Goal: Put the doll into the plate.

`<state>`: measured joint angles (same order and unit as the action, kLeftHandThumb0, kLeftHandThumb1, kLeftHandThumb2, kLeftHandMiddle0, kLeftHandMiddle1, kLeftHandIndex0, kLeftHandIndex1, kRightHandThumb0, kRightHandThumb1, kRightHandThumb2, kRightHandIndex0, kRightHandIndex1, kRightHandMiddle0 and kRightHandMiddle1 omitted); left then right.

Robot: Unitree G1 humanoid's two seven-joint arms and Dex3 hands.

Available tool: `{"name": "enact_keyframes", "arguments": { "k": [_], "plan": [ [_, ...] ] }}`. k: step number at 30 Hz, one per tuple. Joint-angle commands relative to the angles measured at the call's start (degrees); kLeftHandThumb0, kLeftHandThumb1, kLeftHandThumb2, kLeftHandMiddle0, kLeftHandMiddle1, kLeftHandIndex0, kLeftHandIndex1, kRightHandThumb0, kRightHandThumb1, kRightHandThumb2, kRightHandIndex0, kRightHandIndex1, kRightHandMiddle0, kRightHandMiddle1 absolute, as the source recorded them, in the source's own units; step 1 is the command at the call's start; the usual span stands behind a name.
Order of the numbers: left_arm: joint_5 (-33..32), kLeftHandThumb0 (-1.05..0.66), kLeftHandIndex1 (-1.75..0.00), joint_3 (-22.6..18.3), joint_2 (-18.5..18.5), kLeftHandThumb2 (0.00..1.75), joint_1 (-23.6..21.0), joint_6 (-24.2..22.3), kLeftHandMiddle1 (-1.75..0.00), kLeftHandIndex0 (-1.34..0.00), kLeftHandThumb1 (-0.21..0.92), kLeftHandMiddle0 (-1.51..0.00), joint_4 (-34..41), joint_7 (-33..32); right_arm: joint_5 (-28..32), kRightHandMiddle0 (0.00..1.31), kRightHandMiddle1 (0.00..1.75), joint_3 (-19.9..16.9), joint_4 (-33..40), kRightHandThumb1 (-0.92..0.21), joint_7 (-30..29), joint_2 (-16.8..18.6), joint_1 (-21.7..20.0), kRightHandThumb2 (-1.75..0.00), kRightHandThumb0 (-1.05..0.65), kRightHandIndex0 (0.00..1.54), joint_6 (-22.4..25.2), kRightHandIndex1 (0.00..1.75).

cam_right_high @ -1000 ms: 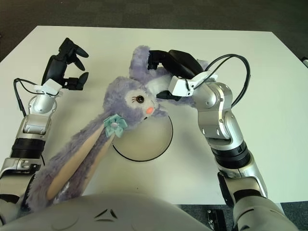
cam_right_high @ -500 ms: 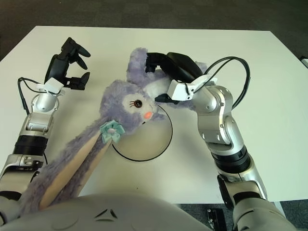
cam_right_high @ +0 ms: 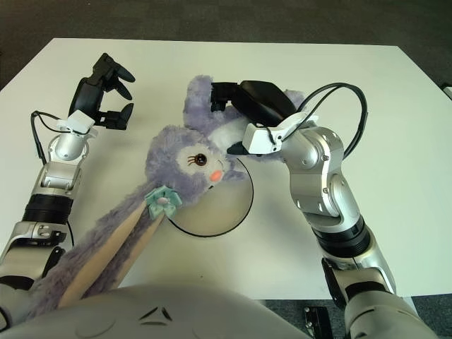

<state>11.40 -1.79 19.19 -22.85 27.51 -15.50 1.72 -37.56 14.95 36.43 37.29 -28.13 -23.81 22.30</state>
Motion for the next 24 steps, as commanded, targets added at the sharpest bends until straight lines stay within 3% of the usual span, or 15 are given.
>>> {"name": "enact_keyframes", "arguments": {
  "k": [1, 7, 21, 24],
  "plan": [
    [-0.81, 0.00, -1.75, 0.13, 0.00, 1.11, -1.33, 1.16, -1.53, -0.29, 0.45, -0.63, -1.13, 0.53, -2.44, 0.64, 1.66, 0.96, 1.65, -0.21, 3.51, -1.67, -1.82, -1.42, 0.02, 0.55, 1.31, 1.75],
    [-1.29, 0.00, -1.75, 0.19, -0.13, 1.10, -1.76, 1.89, -1.53, -0.28, 0.45, -0.64, -1.94, 1.08, -4.00, 0.50, 1.74, 1.23, 2.32, -0.39, 7.01, -1.97, -2.80, -1.23, 0.00, 0.38, 2.37, 1.74],
    [-2.12, 0.00, -1.75, 0.23, -0.52, 1.09, -2.12, 1.06, -1.47, -0.31, 0.44, -0.66, -1.90, 2.04, -4.69, 0.27, 1.61, 0.80, 2.63, -0.74, 6.71, -0.12, -2.60, -0.76, 0.00, 0.25, 2.51, 1.74],
    [-2.02, 0.00, -1.75, 0.25, -0.65, 1.09, -2.11, 0.84, -1.46, -0.31, 0.44, -0.67, -1.77, 1.98, -4.67, 0.13, 1.55, 0.62, 2.30, -0.77, 6.70, -0.06, -2.72, -0.69, 0.21, 0.29, 2.20, 1.71]
  ]
}}
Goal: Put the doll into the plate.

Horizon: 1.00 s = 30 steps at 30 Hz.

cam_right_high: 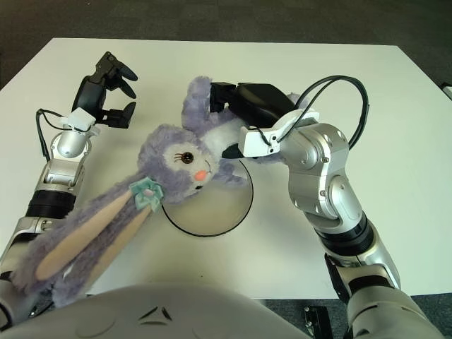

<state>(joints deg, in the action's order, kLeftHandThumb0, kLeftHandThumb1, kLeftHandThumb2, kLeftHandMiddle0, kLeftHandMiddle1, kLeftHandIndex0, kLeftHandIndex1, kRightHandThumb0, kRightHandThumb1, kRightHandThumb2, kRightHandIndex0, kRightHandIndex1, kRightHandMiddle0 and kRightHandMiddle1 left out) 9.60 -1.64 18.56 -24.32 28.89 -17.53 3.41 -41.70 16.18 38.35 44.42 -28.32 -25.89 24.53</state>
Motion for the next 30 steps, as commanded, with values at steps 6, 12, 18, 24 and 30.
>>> {"name": "enact_keyframes", "arguments": {
  "k": [6, 12, 18, 24, 30],
  "plan": [
    [0.03, 0.00, -1.75, 0.22, -0.17, 1.08, -0.65, -0.62, -1.45, -0.32, 0.44, -0.67, 0.33, 0.19, 1.13, 0.02, 1.45, -2.70, 0.11, -0.25, -3.56, 1.15, 1.00, -1.14, -0.17, 0.09, -1.51, 1.59],
    [0.48, 0.00, -1.75, 0.48, -0.31, 1.07, -0.83, -0.46, -1.44, -0.32, 0.45, -0.66, 0.08, -0.03, 2.84, 0.00, 1.38, -4.25, -0.62, -0.16, -6.86, 1.96, 2.39, -1.21, -0.30, 0.09, -3.90, 1.53],
    [0.52, 0.00, -1.75, 0.72, -0.41, 1.08, -1.02, -0.32, -1.47, -0.30, 0.45, -0.66, 0.02, -0.03, 5.20, 0.00, 1.31, -6.18, -1.43, -0.18, -9.25, 1.50, 4.08, -1.18, -0.37, 0.12, -7.20, 1.39],
    [0.45, 0.00, -1.75, 0.91, -0.25, 1.08, -1.07, -0.51, -1.50, -0.28, 0.46, -0.64, 0.03, 0.32, 6.57, 0.00, 1.26, -6.85, -1.50, -0.17, -8.36, 1.28, 3.98, -1.19, -0.34, 0.12, -7.08, 1.28],
    [0.83, -0.01, -1.75, 1.22, -0.11, 1.08, -1.17, -1.02, -1.52, -0.27, 0.47, -0.64, 0.14, 0.28, 5.95, 0.00, 1.25, -6.73, -0.92, -0.16, -5.59, -0.45, 2.17, -1.21, -0.30, 0.11, -5.78, 1.17]
  ]
}}
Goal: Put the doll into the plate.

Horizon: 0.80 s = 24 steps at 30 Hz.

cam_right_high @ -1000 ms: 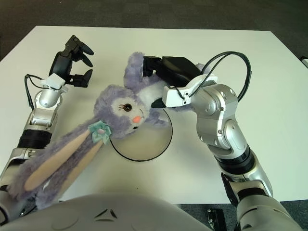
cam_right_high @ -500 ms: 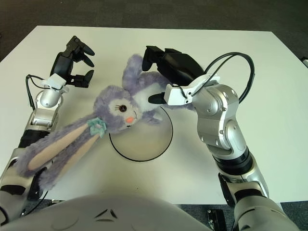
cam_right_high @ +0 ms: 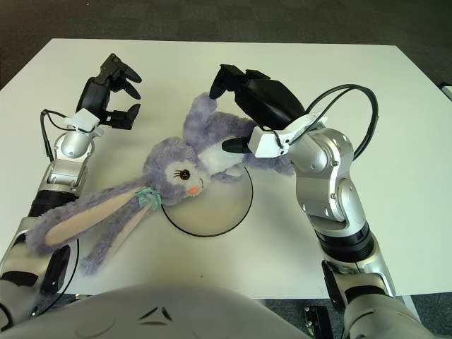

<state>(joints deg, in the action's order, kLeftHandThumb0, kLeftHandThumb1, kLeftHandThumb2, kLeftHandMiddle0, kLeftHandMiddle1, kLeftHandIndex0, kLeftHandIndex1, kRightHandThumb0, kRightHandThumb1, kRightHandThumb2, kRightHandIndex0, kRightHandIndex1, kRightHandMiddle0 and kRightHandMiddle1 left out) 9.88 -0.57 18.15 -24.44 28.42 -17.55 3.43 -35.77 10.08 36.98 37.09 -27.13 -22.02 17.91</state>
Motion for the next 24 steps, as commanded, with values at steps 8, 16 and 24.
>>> {"name": "enact_keyframes", "arguments": {
  "k": [8, 16, 24],
  "plan": [
    [0.67, 0.00, -1.75, 0.31, 0.22, 1.08, -1.22, -1.13, -1.49, -0.29, 0.46, -0.65, 0.25, 0.20, 2.98, 0.00, 1.12, -3.18, -0.19, -0.35, -1.33, -1.08, -0.35, -1.17, -0.55, 0.07, -1.66, 0.98],
    [0.92, 0.00, -1.75, 0.46, 0.22, 1.08, -1.36, -1.42, -1.48, -0.30, 0.45, -0.65, 0.32, -0.06, 1.54, 0.01, 1.28, -1.24, 0.56, -0.20, 5.25, -4.05, -3.34, -1.22, -0.28, 0.14, 3.37, 0.99],
    [0.83, -0.01, -1.75, 0.48, -0.02, 1.10, -1.45, -1.57, -1.53, -0.28, 0.45, -0.64, 0.14, -0.10, 4.80, 0.00, 1.19, -4.66, 0.92, -0.25, 4.72, -5.41, -1.90, -1.17, -0.35, 0.10, 4.50, 0.83]
  ]
}}
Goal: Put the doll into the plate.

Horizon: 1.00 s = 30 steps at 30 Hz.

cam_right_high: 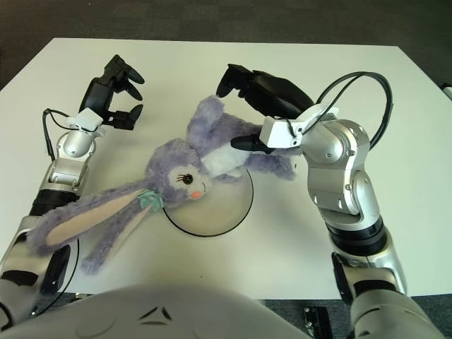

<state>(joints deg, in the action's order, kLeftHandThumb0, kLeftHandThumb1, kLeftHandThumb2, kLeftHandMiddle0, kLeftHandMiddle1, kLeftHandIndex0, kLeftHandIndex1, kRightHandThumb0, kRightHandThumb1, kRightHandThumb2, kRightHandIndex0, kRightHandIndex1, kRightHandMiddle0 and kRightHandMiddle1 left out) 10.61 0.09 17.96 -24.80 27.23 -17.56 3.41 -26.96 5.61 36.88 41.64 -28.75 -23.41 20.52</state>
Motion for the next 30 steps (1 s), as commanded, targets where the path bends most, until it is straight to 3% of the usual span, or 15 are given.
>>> {"name": "enact_keyframes", "arguments": {
  "k": [1, 9, 30],
  "plan": [
    [0.03, -0.01, -1.75, -0.17, 0.15, 1.10, -1.11, -0.45, -1.53, -0.28, 0.45, -0.63, 0.08, -0.01, -3.46, 0.00, 1.22, -0.28, 1.39, -0.22, 1.46, -3.92, -1.11, -1.20, -0.32, 0.11, 3.67, 0.84],
    [-0.60, -0.01, -1.75, -0.10, 0.02, 1.09, -1.32, -0.33, -1.55, -0.26, 0.46, -0.63, -0.54, 0.55, -3.26, 0.00, 1.26, 0.86, 2.71, -0.15, 3.20, -5.05, -2.43, -1.24, -0.25, 0.09, 9.13, 0.91],
    [-0.35, 0.00, -1.75, 0.17, -0.08, 1.09, -1.85, -0.23, -1.49, -0.29, 0.45, -0.66, -1.94, 0.65, -2.95, 0.00, 1.26, 1.72, 3.35, -0.14, 2.82, -5.80, -2.82, -1.25, -0.25, 0.08, 10.74, 0.93]
  ]
}}
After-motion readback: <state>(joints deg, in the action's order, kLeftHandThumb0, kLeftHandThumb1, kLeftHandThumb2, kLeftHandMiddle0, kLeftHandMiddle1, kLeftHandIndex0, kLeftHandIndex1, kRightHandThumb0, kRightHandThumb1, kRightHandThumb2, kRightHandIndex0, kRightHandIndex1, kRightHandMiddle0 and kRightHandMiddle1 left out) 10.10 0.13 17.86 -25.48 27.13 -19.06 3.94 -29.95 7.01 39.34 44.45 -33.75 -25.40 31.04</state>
